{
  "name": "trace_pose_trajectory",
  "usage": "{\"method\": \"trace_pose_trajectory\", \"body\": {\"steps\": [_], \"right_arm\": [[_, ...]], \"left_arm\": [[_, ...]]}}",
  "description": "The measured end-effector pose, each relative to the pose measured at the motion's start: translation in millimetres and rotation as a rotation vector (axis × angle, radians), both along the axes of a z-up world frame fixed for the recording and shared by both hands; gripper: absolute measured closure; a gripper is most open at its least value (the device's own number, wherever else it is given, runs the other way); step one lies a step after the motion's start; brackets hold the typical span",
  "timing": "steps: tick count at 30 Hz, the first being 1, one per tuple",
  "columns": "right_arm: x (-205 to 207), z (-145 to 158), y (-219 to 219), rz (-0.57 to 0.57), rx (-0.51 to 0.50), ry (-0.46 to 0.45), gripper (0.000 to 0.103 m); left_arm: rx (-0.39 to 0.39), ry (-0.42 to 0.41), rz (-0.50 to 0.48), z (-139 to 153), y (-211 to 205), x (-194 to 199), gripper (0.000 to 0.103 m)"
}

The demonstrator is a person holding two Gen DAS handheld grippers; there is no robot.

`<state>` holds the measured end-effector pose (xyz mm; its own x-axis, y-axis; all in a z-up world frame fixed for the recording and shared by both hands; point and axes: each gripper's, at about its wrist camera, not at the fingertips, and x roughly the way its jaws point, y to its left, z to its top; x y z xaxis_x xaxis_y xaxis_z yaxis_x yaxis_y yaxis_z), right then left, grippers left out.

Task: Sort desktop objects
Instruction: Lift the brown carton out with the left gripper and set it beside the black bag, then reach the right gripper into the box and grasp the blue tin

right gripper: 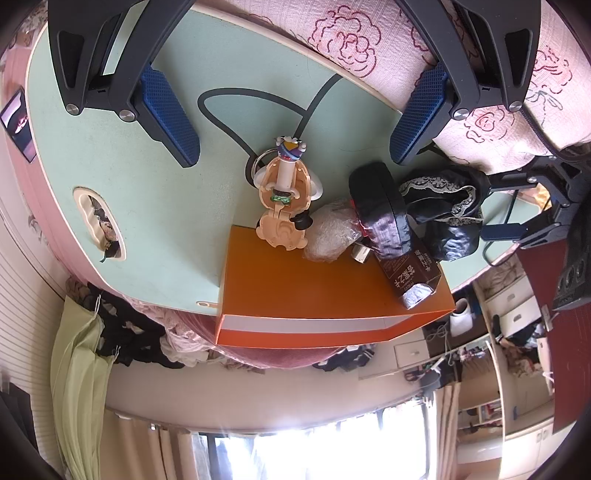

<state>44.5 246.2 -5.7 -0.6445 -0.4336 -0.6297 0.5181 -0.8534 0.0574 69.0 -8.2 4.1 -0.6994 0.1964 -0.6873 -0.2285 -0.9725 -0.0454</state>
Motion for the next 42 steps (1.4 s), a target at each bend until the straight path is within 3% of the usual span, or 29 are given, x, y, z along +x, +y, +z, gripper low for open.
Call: {"method": "trace_pose_trajectory", "body": {"steps": [10,12,14,18,22,23,27,32,35,37,38,41,42], "right_arm": [[-3.4,5.1,1.2,0.027,0.003,-0.035,0.000],[-10.1,15.7,1.5,0.053,0.027,-0.080,0.000],[-7.8,35.7,3.6,0.065,0.031,-0.050,0.000],[-18.8,94.9,-0.3,0.106,-0.082,-0.024,0.000],[-62.6,129.6,-33.4,0.211,-0.240,-0.167,0.003],[-79.3,130.1,-49.5,0.229,-0.256,-0.222,0.009],[-140.0,103.1,-112.0,0.218,-0.208,-0.444,0.039],[-192.0,49.3,-176.5,0.136,0.003,-0.594,0.041],[-206.6,35.4,-193.7,0.096,-0.015,-0.680,0.038],[-204.9,33.5,-202.9,0.100,0.000,-0.662,0.031],[-202.7,30.3,-211.1,0.112,0.049,-0.644,0.023],[-201.5,13.8,-225.9,0.132,0.232,-0.582,0.015],[-202.9,12.8,-230.0,0.132,0.234,-0.573,0.009]], "left_arm": [[0.004,0.021,0.017,-1.7,-3.7,-2.8,0.000],[0.004,0.021,0.018,-1.6,-4.0,-3.0,0.000],[0.004,0.021,0.018,-0.7,-3.3,-3.4,0.000],[0.003,0.021,0.019,-1.1,-4.4,-3.6,0.000],[0.004,0.021,0.019,-0.8,-4.3,-3.7,0.000],[0.004,0.021,0.019,-0.8,-4.5,-3.7,0.000],[0.004,0.023,0.020,-1.1,-5.7,-3.2,0.000],[0.007,0.027,0.023,-1.2,-6.9,-2.1,0.000],[0.008,0.029,0.023,-1.4,-7.5,-2.0,0.000],[0.008,0.030,0.023,-1.3,-7.2,-1.8,0.000],[0.008,0.030,0.024,-1.3,-5.6,-1.9,0.000],[0.008,0.029,0.024,-1.4,-5.9,-2.3,0.000],[0.008,0.029,0.024,-1.4,-5.9,-1.8,0.000]]}}
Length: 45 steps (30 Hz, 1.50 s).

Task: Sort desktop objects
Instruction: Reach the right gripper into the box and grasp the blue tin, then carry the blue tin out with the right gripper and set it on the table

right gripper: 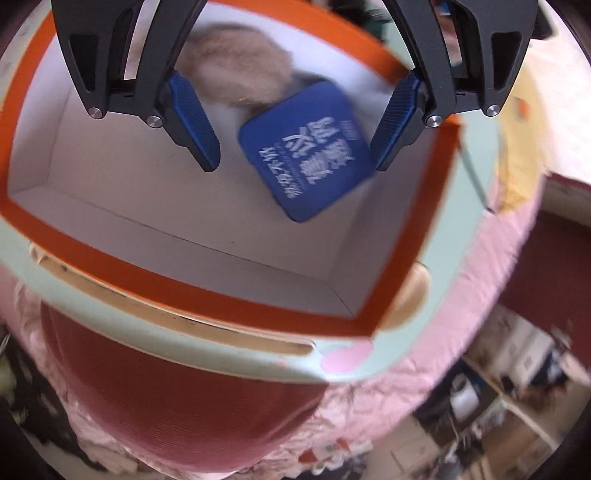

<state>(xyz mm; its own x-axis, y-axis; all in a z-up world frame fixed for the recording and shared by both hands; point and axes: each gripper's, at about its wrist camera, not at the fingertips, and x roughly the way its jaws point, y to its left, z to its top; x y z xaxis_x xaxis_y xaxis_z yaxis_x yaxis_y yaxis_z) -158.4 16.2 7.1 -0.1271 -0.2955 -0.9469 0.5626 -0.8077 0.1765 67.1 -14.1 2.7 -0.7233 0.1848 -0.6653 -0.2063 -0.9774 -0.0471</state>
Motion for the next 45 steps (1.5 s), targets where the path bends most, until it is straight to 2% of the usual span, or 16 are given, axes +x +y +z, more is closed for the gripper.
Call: {"method": "trace_pose_trajectory", "body": {"steps": [2,4,5,6,8,13,15,16,18,19,24,28,31,34,41,45], "right_arm": [[-4.0,-0.7,-4.6,0.016,-0.016,0.013,0.009],[-11.5,1.4,-4.6,0.011,-0.055,0.001,0.022],[-15.7,2.0,-1.6,-0.004,-0.088,-0.024,0.042],[-20.4,2.0,0.6,-0.021,-0.108,-0.047,0.050],[-27.2,1.6,5.8,-0.035,-0.105,-0.041,0.054],[-41.6,5.2,33.7,-0.161,0.006,0.066,0.054],[-45.9,7.5,41.1,-0.188,-0.103,-0.002,0.051],[-45.2,9.7,40.7,-0.188,-0.159,-0.026,0.046],[-38.7,17.6,35.0,-0.172,-0.220,-0.030,0.021],[-31.9,20.9,29.2,-0.149,-0.205,-0.014,0.019],[9.2,15.7,-16.8,0.070,0.030,0.049,0.019],[14.6,-7.2,-44.2,0.144,0.162,0.070,0.018],[3.5,-21.6,-42.2,0.137,0.106,-0.017,0.016],[-2.7,-20.8,-31.0,0.098,0.071,-0.018,0.036],[-7.9,-4.9,11.4,-0.033,0.034,0.050,0.036],[-14.3,18.3,42.7,-0.123,-0.110,0.084,0.036]], "left_arm": [[0.002,-0.001,0.001,0.4,0.9,1.0,0.000],[0.001,-0.001,0.001,0.4,0.4,0.6,0.000],[0.001,-0.001,0.001,0.4,0.5,0.6,0.000],[0.001,-0.001,0.001,0.3,0.6,0.6,0.000],[0.000,-0.001,0.001,0.6,-0.1,0.3,0.000],[0.000,0.000,0.001,0.4,-0.1,0.2,0.000],[0.000,0.000,0.001,0.3,0.2,0.3,0.000],[0.000,0.000,0.002,0.4,0.0,0.2,0.000],[0.000,0.000,0.001,0.2,0.0,0.2,0.000],[0.000,0.000,0.001,0.1,0.0,0.2,0.000],[0.000,0.000,0.001,0.0,-0.1,0.3,0.000],[0.002,-0.003,0.002,0.0,1.0,-0.5,0.000],[0.004,-0.005,0.002,0.7,0.7,-1.4,0.000],[0.003,-0.002,0.002,1.1,-0.2,-1.9,0.000],[0.002,0.000,0.001,2.3,-0.2,-1.5,0.000],[0.003,0.000,0.001,2.5,0.4,-1.3,0.000]]}}
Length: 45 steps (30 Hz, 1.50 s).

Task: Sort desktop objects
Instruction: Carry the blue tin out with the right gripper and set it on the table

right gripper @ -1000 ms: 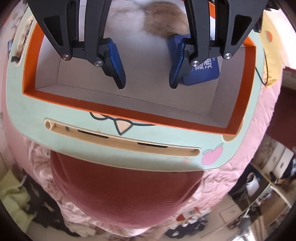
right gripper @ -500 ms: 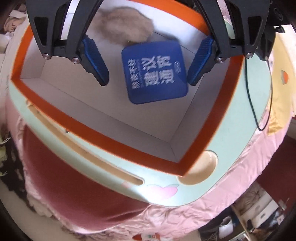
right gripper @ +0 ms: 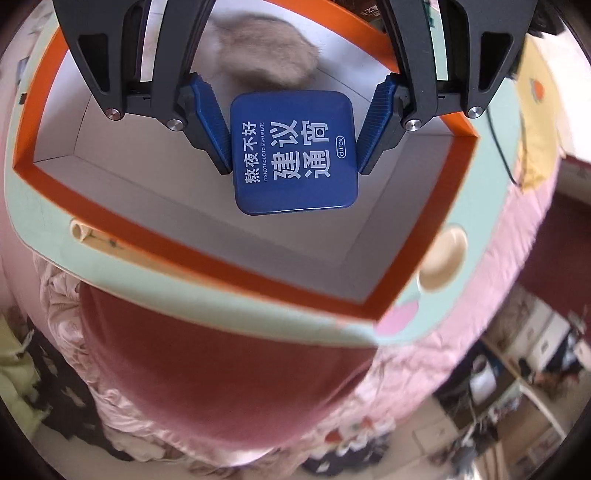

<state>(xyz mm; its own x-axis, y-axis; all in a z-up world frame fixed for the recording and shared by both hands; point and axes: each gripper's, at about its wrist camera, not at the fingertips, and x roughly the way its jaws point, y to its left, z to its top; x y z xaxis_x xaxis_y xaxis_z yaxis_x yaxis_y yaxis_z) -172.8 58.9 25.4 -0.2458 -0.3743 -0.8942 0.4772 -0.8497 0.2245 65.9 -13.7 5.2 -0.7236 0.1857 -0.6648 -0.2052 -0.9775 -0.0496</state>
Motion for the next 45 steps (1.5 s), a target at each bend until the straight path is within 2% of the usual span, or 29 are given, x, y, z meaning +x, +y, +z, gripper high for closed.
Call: {"method": "trace_pose_trajectory", "body": {"steps": [3,6,7,8,10,12,16,19,22,25,28,30,31,33,34,39,43,45], "right_arm": [[12.7,32.4,35.3,-0.015,-0.089,0.058,0.036],[42.9,68.4,64.2,0.009,-0.137,0.148,0.036],[53.5,77.8,74.0,0.020,-0.137,0.182,0.036],[81.6,87.4,89.8,0.041,-0.119,0.236,0.036],[112.9,90.4,111.5,0.040,-0.064,0.317,0.036],[142.9,76.4,133.3,0.041,0.006,0.346,0.036],[153.4,30.6,167.7,0.025,0.069,0.262,0.036],[147.6,7.7,183.3,-0.002,0.063,0.201,0.036],[135.6,-13.5,180.3,-0.020,0.052,0.139,0.036],[130.2,-18.0,168.0,-0.012,0.017,0.125,0.036],[129.1,-19.0,153.2,-0.009,-0.012,0.154,0.036],[130.2,-15.4,151.0,-0.018,-0.076,0.181,0.035],[132.6,-12.6,152.9,-0.027,-0.113,0.200,0.032],[144.8,-3.6,160.6,-0.061,-0.167,0.261,0.017],[150.4,0.0,161.8,-0.069,-0.173,0.286,0.016],[193.0,-2.8,170.6,-0.047,-0.098,0.376,0.014],[213.9,-17.4,171.7,-0.048,-0.070,0.402,0.013],[216.0,-26.6,166.8,-0.036,-0.058,0.394,0.008]], "left_arm": [[0.000,0.000,0.000,-0.1,0.1,0.2,0.000],[0.000,0.000,0.000,-0.5,0.1,0.8,0.000],[-0.001,0.000,0.000,-0.3,0.1,0.6,0.000],[0.000,0.000,0.000,-0.5,0.1,0.8,0.000],[0.000,0.000,0.000,-0.5,0.1,0.9,0.000],[-0.001,0.000,0.000,-0.2,0.8,1.8,0.000],[-0.001,-0.001,0.000,-0.4,0.9,1.8,0.000],[-0.001,0.000,0.000,-0.4,0.2,1.7,0.000],[0.001,-0.001,0.000,-0.3,1.0,1.8,0.000],[0.001,-0.001,0.001,-0.1,2.1,1.9,0.000],[0.001,-0.001,0.000,0.0,1.9,2.0,0.000],[0.001,-0.001,0.001,-0.3,1.9,2.1,0.000],[0.001,0.000,0.001,-0.1,2.2,2.0,0.000],[0.000,0.000,0.001,-0.3,2.1,2.2,0.000],[0.000,0.000,0.001,-0.1,2.3,2.0,0.000],[0.001,0.000,0.001,-0.4,2.0,2.3,0.000],[0.000,0.000,0.001,-0.2,2.1,2.2,0.000],[0.000,0.000,0.001,-0.4,1.8,2.3,0.000]]}}
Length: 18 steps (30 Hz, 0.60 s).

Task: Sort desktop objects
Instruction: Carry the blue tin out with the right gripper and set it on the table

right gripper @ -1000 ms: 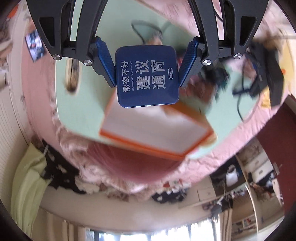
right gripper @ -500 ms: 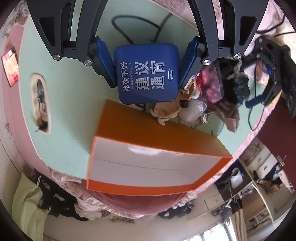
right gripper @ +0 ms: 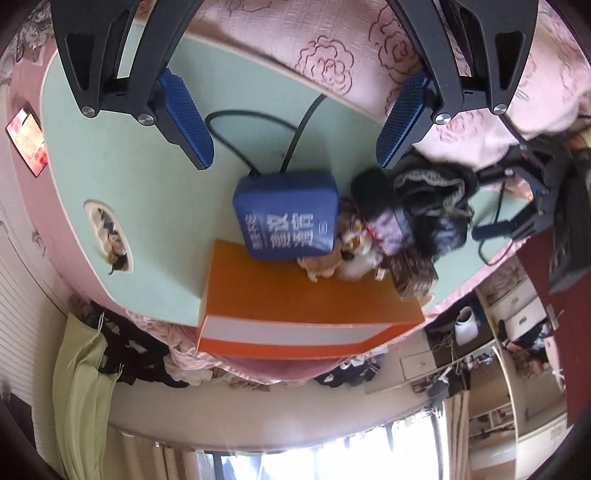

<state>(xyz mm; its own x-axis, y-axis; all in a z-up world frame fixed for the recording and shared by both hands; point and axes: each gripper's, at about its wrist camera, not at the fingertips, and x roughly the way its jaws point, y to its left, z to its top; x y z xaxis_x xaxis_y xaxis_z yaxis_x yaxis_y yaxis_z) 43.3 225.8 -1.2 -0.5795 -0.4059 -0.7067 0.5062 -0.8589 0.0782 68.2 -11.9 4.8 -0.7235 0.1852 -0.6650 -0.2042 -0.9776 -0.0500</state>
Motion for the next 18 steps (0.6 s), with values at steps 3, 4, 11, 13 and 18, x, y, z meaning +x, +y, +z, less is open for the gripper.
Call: {"method": "trace_pose_trajectory", "body": {"steps": [3,4,11,13,18], "right_arm": [[-2.4,-6.3,-0.5,-0.022,-0.002,0.032,0.000],[-2.9,-7.3,-0.1,-0.024,-0.003,0.040,0.000],[-1.4,-10.7,3.1,-0.023,-0.021,0.062,0.000],[-1.2,-10.4,3.2,-0.024,-0.022,0.062,0.000],[-1.6,-10.2,3.9,-0.023,-0.021,0.062,0.000]], "left_arm": [[-0.003,0.002,0.001,0.6,1.4,1.1,0.000],[-0.002,0.002,0.001,0.6,1.4,0.9,0.000],[0.002,0.000,0.006,1.6,2.1,1.7,0.000],[0.019,-0.007,0.021,1.9,-0.1,1.8,0.000],[0.070,-0.051,0.026,6.1,-9.1,-0.1,0.000]]}}
